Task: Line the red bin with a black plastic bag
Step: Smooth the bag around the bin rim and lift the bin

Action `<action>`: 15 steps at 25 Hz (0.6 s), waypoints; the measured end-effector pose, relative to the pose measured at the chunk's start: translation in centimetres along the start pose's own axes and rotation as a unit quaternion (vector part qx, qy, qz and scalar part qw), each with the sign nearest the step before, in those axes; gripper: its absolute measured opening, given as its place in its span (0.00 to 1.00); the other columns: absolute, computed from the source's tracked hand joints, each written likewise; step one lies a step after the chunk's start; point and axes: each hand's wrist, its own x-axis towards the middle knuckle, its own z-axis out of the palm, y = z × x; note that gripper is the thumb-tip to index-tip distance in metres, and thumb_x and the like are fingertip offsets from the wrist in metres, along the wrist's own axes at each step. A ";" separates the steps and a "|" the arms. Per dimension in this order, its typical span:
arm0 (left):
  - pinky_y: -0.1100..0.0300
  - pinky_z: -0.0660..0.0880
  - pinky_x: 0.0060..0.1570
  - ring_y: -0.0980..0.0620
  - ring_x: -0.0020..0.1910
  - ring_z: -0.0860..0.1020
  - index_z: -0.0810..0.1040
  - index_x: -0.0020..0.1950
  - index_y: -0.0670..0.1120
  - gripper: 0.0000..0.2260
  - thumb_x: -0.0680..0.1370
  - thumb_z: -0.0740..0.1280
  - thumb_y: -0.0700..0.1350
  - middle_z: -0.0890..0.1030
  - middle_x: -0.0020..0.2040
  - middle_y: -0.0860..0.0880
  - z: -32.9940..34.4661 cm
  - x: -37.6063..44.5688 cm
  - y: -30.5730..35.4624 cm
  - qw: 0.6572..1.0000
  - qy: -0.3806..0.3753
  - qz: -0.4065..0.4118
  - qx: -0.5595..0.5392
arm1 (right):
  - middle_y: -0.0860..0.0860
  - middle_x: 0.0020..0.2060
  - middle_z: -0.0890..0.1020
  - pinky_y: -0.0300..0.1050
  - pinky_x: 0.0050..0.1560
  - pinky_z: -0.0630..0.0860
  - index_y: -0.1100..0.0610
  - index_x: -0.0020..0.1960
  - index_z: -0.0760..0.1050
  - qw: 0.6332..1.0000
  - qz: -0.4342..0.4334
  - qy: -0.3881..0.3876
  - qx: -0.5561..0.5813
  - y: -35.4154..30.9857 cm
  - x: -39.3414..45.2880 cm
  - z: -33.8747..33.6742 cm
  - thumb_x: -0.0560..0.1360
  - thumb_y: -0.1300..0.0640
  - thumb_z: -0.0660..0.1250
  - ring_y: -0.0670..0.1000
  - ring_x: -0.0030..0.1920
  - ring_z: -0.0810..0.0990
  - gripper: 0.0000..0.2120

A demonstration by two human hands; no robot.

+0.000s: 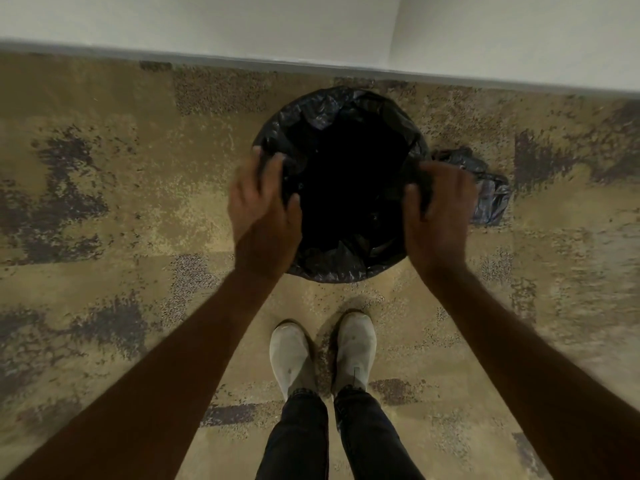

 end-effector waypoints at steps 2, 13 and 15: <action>0.34 0.59 0.77 0.35 0.81 0.55 0.61 0.81 0.44 0.27 0.83 0.60 0.49 0.56 0.83 0.38 0.7 -1.4 0.3 0.989 -0.084 0.063 0.108 | 0.51 0.73 0.71 0.51 0.75 0.63 0.50 0.71 0.72 0.979 -0.119 -0.122 -0.112 -0.5 -0.5 0.8 0.80 0.48 0.65 0.55 0.75 0.66 0.21; 0.39 0.56 0.79 0.34 0.82 0.52 0.50 0.83 0.40 0.34 0.82 0.63 0.44 0.52 0.83 0.35 1.1 -4.2 -1.7 0.995 -0.035 -0.088 0.042 | 0.56 0.85 0.50 0.63 0.81 0.47 0.55 0.83 0.57 0.974 -0.095 -0.151 -0.142 2.8 -4.0 1.6 0.84 0.51 0.62 0.61 0.84 0.46 0.30; 0.53 0.62 0.75 0.38 0.79 0.60 0.50 0.83 0.42 0.38 0.80 0.69 0.46 0.58 0.81 0.38 0.9 -5.2 -0.7 0.961 0.000 -0.223 -0.165 | 0.56 0.84 0.51 0.58 0.81 0.52 0.55 0.83 0.53 0.992 0.031 -0.118 0.005 1.8 -5.5 1.4 0.81 0.56 0.67 0.61 0.84 0.50 0.36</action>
